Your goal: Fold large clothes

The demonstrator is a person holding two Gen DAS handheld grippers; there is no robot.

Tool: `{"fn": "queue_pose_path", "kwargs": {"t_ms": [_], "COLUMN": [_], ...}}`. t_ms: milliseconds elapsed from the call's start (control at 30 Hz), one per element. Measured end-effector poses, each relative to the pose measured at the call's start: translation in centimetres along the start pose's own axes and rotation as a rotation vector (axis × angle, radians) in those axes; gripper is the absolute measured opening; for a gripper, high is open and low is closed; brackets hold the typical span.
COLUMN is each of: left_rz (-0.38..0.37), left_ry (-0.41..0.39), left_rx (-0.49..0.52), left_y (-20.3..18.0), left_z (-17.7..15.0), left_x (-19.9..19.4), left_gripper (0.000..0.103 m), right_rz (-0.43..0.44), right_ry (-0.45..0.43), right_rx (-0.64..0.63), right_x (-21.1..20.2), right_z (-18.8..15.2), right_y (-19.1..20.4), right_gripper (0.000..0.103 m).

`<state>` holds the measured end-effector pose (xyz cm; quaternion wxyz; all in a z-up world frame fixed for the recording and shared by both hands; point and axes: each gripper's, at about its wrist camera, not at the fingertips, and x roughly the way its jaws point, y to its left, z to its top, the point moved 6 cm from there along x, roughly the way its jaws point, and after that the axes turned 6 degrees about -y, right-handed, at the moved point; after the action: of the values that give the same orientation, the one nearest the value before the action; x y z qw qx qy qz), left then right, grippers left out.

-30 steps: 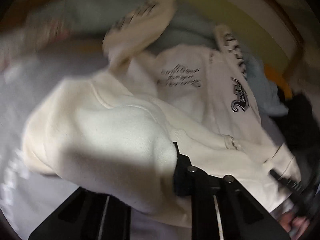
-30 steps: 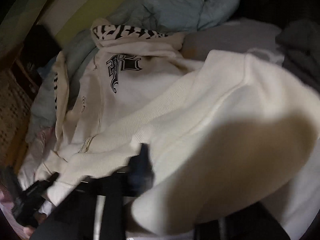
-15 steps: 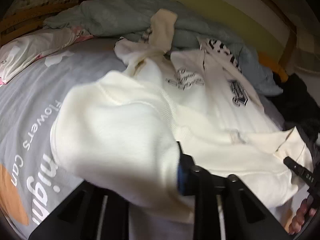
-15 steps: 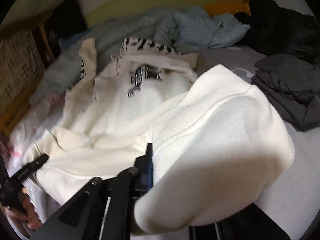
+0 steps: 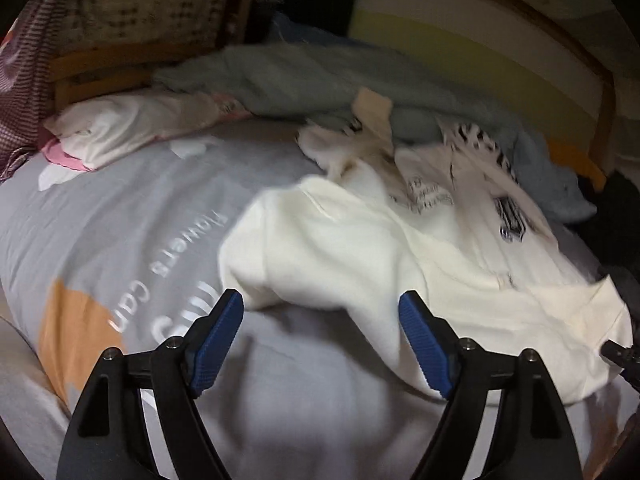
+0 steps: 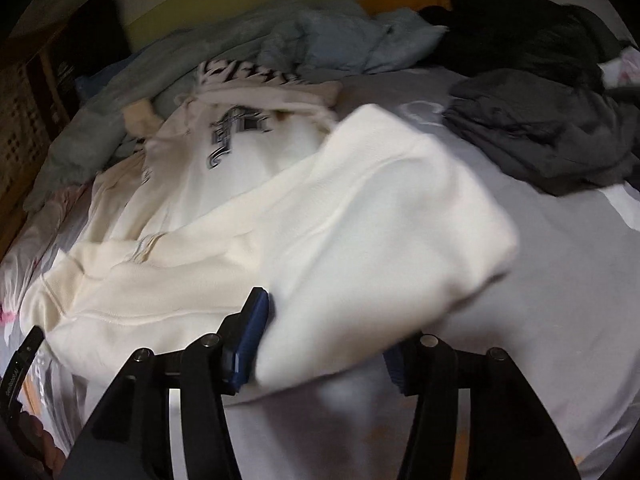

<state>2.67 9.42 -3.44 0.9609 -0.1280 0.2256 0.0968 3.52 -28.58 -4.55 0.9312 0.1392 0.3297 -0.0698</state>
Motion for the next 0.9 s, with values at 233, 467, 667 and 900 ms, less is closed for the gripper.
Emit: {"fn": "queue_pose_path", "kwargs": {"t_ms": [233,467,667,900], "left_rz": [-0.012,-0.096,-0.231,-0.304], "left_ry": [0.034,0.067,0.112,0.14], "left_rx": [-0.056,-0.069,-0.167,-0.289], "left_y": [2.6,2.7,2.8,3.4], "left_z": [-0.3,-0.7,-1.1,-0.6], "left_x": [1.5,2.4,2.7,3.6], "left_gripper": [0.082,0.082,0.081,0.081], "right_rz": [0.011,-0.053,-0.121,-0.114], "right_ry": [-0.041,-0.097,-0.111,-0.116], "right_rx": [0.113,0.038,0.089,0.133], "right_x": [-1.3,-2.6,-2.9,-3.3], "right_z": [2.0,3.8,4.8,5.1], "right_y": [-3.3,-4.6,-7.9,-9.2], "right_gripper": [0.055,0.055,0.055,0.055]}}
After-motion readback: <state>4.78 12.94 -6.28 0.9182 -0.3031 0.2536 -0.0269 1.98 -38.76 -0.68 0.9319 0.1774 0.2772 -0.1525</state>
